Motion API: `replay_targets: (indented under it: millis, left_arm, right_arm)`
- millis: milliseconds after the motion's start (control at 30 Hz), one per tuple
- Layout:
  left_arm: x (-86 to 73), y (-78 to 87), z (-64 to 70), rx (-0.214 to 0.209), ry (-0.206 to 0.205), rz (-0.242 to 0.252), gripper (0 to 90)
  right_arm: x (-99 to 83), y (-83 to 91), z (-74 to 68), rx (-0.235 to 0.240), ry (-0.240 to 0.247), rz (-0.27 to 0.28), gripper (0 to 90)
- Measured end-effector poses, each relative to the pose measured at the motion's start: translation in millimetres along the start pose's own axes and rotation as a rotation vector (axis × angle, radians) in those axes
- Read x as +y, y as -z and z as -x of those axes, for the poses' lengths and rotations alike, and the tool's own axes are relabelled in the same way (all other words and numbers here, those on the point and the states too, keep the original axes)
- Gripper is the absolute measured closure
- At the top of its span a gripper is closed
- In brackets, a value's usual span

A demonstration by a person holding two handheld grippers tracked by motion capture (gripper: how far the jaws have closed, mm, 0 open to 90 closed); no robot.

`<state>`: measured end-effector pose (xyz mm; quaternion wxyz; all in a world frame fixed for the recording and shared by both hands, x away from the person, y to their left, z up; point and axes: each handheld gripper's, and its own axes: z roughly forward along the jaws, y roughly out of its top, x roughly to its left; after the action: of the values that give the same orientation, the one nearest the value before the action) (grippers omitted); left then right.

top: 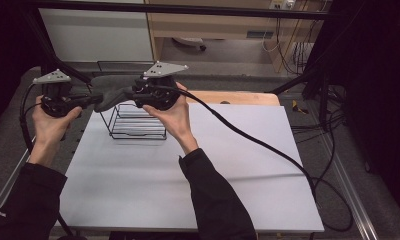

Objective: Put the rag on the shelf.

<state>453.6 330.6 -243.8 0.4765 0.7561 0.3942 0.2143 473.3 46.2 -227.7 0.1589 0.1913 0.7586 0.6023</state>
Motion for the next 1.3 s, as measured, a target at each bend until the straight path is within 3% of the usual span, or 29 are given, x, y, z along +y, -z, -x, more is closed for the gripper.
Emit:
replay_targets:
  millis: [133,233,333,433,567,800,967,1133,1300]
  left_arm:
    - [-3.1,-3.9,1.5,0.022,-0.026,-0.017,89.7]
    - [-7.7,-8.0,0.7,0.024,-0.019,-0.028,89.6]
    - [-10.8,-10.5,-1.3,0.017,-0.003,-0.016,89.7]
    - [-11.4,-11.2,-1.2,0.019,0.002,-0.01,89.7]
    - [-13.2,-12.2,-1.6,0.022,0.004,-0.009,89.7]
    - [-18.4,-17.4,-5.6,0.015,0.031,0.004,89.6]
    - [-18.2,-15.2,-4.0,0.018,0.019,0.004,87.5]
    - [-17.9,-4.9,-0.5,0.019,0.016,0.008,76.5]
    - [-21.6,3.2,4.9,0.042,0.0,-0.014,59.4]
  right_arm:
    - [0.1,0.1,-0.4,0.017,-0.011,0.0,59.4]
    - [1.4,1.5,0.1,0.026,-0.027,-0.003,66.0]
    - [-1.3,-0.3,0.4,0.026,-0.032,-0.055,81.9]
    - [-9.8,-7.8,1.7,0.019,-0.043,-0.118,90.0]
    - [-23.4,-17.1,7.1,-0.016,-0.07,-0.157,90.0]
    - [-36.2,-22.2,15.7,-0.041,-0.082,-0.141,90.0]
    - [-35.8,-19.8,14.5,-0.027,-0.076,-0.112,85.4]
    - [-27.2,-6.1,8.8,-0.006,-0.058,-0.087,71.6]
    - [-18.9,12.6,4.1,-0.031,-0.028,-0.085,53.3]
